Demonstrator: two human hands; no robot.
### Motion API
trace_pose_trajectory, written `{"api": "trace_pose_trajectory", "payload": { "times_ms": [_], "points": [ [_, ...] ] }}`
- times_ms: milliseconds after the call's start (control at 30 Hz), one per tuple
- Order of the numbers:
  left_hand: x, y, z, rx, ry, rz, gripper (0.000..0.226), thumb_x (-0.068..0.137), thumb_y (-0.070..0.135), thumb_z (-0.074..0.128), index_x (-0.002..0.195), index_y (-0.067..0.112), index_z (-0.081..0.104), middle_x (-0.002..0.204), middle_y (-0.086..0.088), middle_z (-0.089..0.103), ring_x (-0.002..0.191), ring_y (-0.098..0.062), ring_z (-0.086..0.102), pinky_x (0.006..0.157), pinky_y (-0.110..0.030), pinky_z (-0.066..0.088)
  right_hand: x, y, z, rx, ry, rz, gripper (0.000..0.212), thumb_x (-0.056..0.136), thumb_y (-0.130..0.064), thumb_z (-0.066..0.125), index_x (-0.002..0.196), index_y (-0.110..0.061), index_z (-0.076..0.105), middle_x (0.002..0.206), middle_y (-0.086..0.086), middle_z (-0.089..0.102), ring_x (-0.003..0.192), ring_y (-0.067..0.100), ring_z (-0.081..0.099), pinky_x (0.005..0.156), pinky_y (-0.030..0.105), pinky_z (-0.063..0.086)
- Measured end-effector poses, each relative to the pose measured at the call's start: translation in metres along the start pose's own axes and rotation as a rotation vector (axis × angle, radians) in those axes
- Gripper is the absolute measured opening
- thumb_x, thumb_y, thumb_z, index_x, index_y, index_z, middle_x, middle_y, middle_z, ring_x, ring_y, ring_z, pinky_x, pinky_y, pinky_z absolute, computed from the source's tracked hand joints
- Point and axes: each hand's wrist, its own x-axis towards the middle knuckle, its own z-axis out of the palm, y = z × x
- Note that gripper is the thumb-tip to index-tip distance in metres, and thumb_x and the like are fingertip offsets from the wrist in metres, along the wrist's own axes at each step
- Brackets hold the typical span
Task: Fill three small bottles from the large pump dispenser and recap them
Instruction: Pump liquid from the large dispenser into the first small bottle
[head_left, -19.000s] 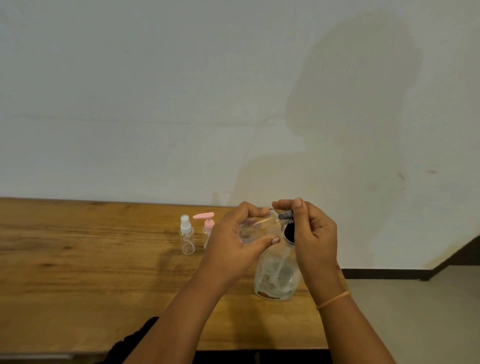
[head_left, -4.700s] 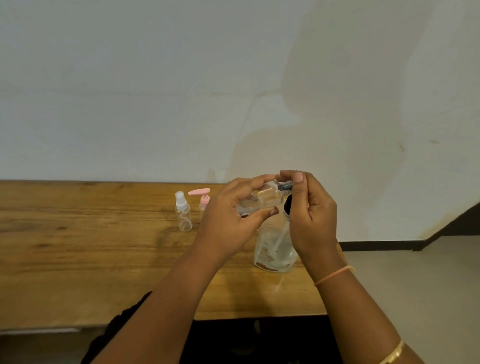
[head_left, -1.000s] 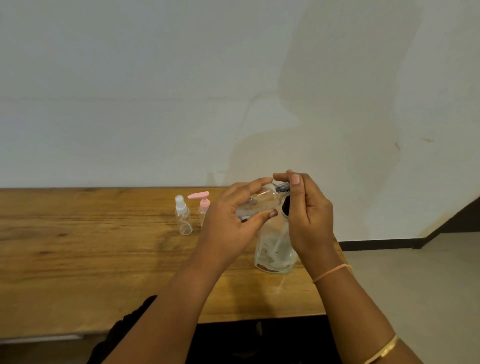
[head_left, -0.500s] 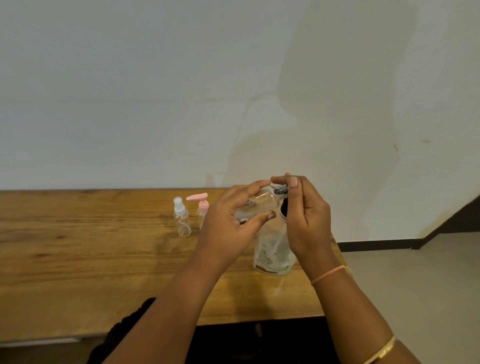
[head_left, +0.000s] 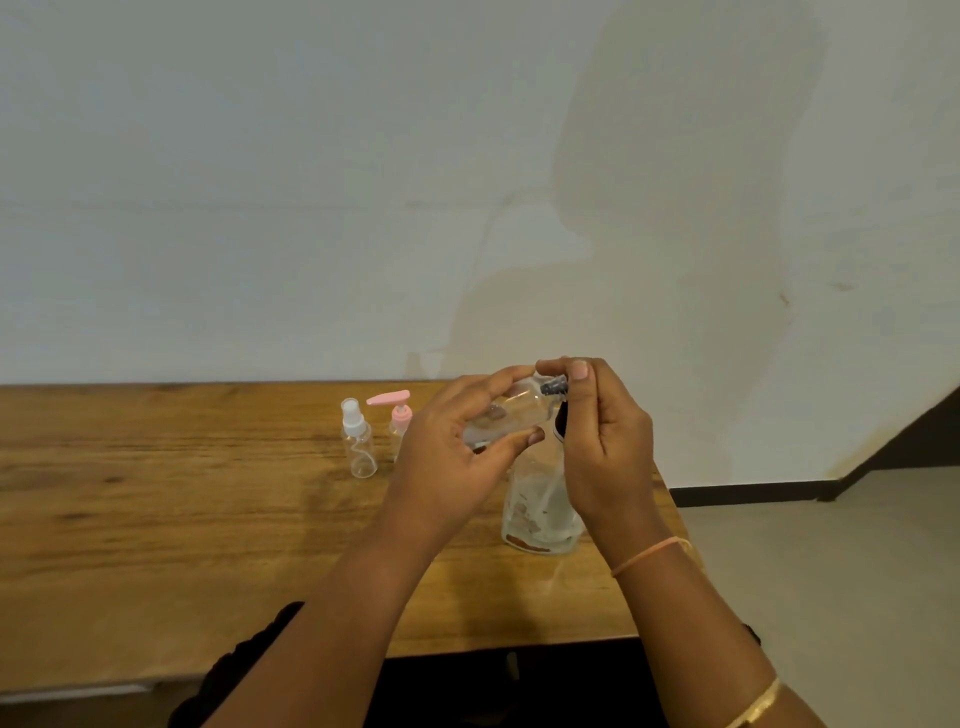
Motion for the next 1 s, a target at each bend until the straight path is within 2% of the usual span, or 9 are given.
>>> {"api": "trace_pose_trajectory", "payload": {
  "times_ms": [100,200,400,500,600,733,833,900,1000],
  "points": [
    [0.001,0.002,-0.001,-0.001,0.019,0.029,0.056,0.074,0.020,0.077,0.117,0.046,0.052,0.111,0.016,0.062,0.105,0.008,0.053,0.084,-0.001,0.037,0.004,-0.004,-0.002,-0.026,-0.012,-0.019,0.039,0.097,-0.040,0.031,0.102,-0.023,0.065,0.098,-0.016,0.066,0.102,0.006,0.061,0.088,0.046,0.050],
    [0.001,0.001,-0.002,0.017,0.016,0.023,0.056,0.075,0.022,0.077,0.116,0.050,0.050,0.111,0.015,0.062,0.104,0.008,0.053,0.083,0.000,0.037,0.004,-0.003,-0.001,-0.045,-0.025,-0.024,0.034,0.097,-0.040,0.030,0.106,-0.029,0.061,0.101,-0.021,0.063,0.100,0.000,0.060,0.090,0.046,0.049],
    [-0.002,-0.004,0.000,0.034,-0.019,-0.029,0.058,0.074,0.023,0.078,0.112,0.055,0.048,0.109,0.020,0.059,0.103,0.014,0.049,0.080,0.003,0.035,-0.003,0.005,0.000,-0.105,-0.029,0.014,0.033,0.096,-0.046,0.027,0.100,-0.038,0.059,0.094,-0.026,0.063,0.096,0.005,0.062,0.091,0.055,0.045],
    [-0.002,-0.002,0.000,0.024,-0.009,-0.015,0.057,0.074,0.023,0.078,0.114,0.053,0.049,0.112,0.017,0.061,0.103,0.013,0.051,0.079,0.002,0.038,-0.003,-0.001,0.000,-0.032,-0.012,0.045,0.030,0.095,-0.046,0.029,0.098,-0.043,0.058,0.096,-0.027,0.064,0.101,0.002,0.060,0.093,0.049,0.047],
    [0.000,0.002,-0.002,0.015,0.012,0.027,0.056,0.074,0.022,0.077,0.115,0.050,0.051,0.111,0.018,0.061,0.105,0.008,0.053,0.083,-0.001,0.039,0.001,-0.006,-0.001,0.019,-0.003,0.039,0.035,0.094,-0.045,0.030,0.102,-0.034,0.063,0.103,-0.023,0.064,0.115,0.000,0.055,0.099,0.039,0.046],
    [0.001,-0.001,-0.003,0.031,0.002,0.013,0.057,0.074,0.024,0.077,0.114,0.053,0.049,0.111,0.020,0.060,0.105,0.011,0.052,0.082,0.001,0.038,0.000,-0.001,0.004,-0.034,0.007,0.051,0.031,0.094,-0.048,0.028,0.099,-0.043,0.059,0.101,-0.027,0.063,0.121,0.004,0.052,0.102,0.053,0.039],
    [-0.001,-0.005,0.000,0.043,-0.011,-0.022,0.058,0.074,0.024,0.078,0.112,0.055,0.048,0.113,0.020,0.060,0.104,0.016,0.048,0.081,0.003,0.036,-0.004,0.008,0.007,-0.066,0.020,0.031,0.040,0.096,-0.052,0.027,0.100,-0.033,0.062,0.100,-0.019,0.066,0.114,0.014,0.058,0.098,0.058,0.039],
    [-0.002,-0.005,0.000,0.044,-0.006,-0.029,0.057,0.073,0.023,0.078,0.112,0.054,0.049,0.114,0.017,0.061,0.105,0.016,0.048,0.082,0.003,0.036,-0.006,0.009,0.006,-0.078,0.018,0.034,0.040,0.096,-0.052,0.027,0.100,-0.033,0.062,0.100,-0.021,0.065,0.113,0.015,0.059,0.098,0.058,0.040],
    [-0.003,-0.002,0.000,0.040,0.003,-0.018,0.056,0.073,0.023,0.078,0.114,0.051,0.050,0.114,0.016,0.062,0.105,0.016,0.049,0.081,0.002,0.037,-0.006,0.004,0.005,-0.015,0.015,0.075,0.030,0.095,-0.047,0.029,0.098,-0.043,0.059,0.102,-0.023,0.064,0.118,0.007,0.054,0.100,0.051,0.042]
  ]
}}
